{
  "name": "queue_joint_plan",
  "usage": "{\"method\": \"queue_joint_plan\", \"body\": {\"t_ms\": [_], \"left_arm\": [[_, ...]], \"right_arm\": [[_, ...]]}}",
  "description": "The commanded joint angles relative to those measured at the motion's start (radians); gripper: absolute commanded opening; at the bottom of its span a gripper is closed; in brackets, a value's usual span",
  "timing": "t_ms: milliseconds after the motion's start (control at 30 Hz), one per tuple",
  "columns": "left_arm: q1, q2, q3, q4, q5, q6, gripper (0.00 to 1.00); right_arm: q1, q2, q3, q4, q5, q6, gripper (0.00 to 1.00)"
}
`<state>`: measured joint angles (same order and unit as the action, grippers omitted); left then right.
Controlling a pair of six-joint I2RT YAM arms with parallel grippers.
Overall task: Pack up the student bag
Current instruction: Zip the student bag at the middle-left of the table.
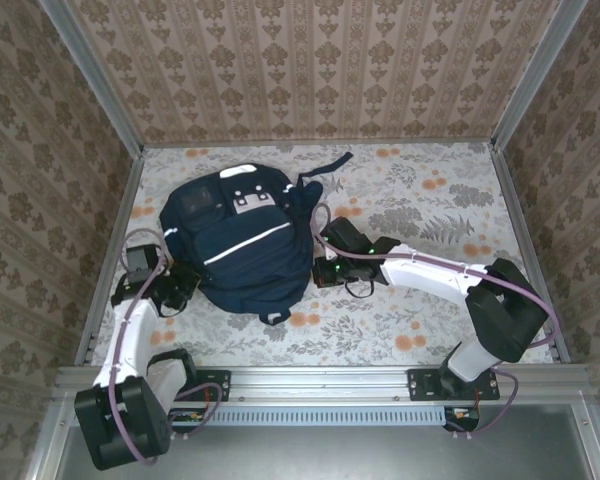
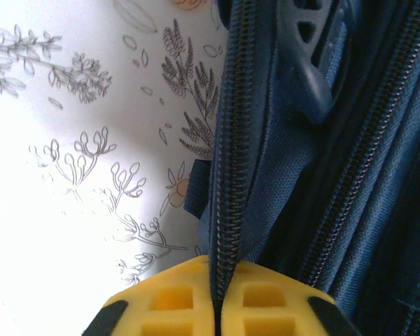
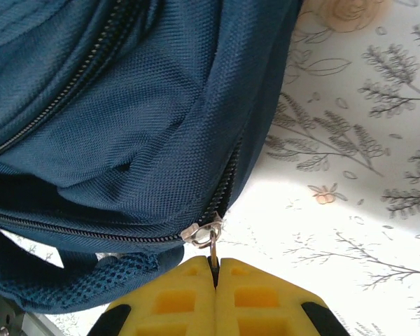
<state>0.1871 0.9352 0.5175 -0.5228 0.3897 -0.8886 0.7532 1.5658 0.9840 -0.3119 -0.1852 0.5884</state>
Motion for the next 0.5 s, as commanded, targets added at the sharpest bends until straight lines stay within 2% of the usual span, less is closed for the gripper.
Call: {"method": "queue_joint_plan", "body": {"t_ms": [0,33,67,167,233,333,467], "left_arm": [[0.023,-0.02,0.076,0.052,0.017,0.069,0.38],[0.02,-0.038,0.082,0.025,0.021,0.059,0.49],[0.016,-0.056,0.088,-0.004,0.02,0.051,0.55],[-0.028,-0.125,0.107,-0.13,0.0,-0.006,0.57],[-0.099,-0.175,0.098,-0.18,-0.013,-0.093,0.56],[-0.289,-0.288,0.056,-0.182,-0.105,-0.295,0.54],[-0.607,-0.376,0.006,-0.122,-0.331,-0.591,0.51]], "right_arm": [[0.017,0.01,-0.006,-0.005,0.049,0.028,0.0],[0.024,0.021,-0.001,0.001,0.048,0.029,0.0],[0.033,0.029,0.002,0.008,0.046,0.029,0.0],[0.045,0.053,0.005,0.037,0.035,0.036,0.0],[0.05,0.065,0.008,0.056,0.019,0.041,0.0],[0.058,0.072,0.013,0.07,0.01,0.039,0.0],[0.059,0.077,0.014,0.074,0.01,0.022,0.0]]}}
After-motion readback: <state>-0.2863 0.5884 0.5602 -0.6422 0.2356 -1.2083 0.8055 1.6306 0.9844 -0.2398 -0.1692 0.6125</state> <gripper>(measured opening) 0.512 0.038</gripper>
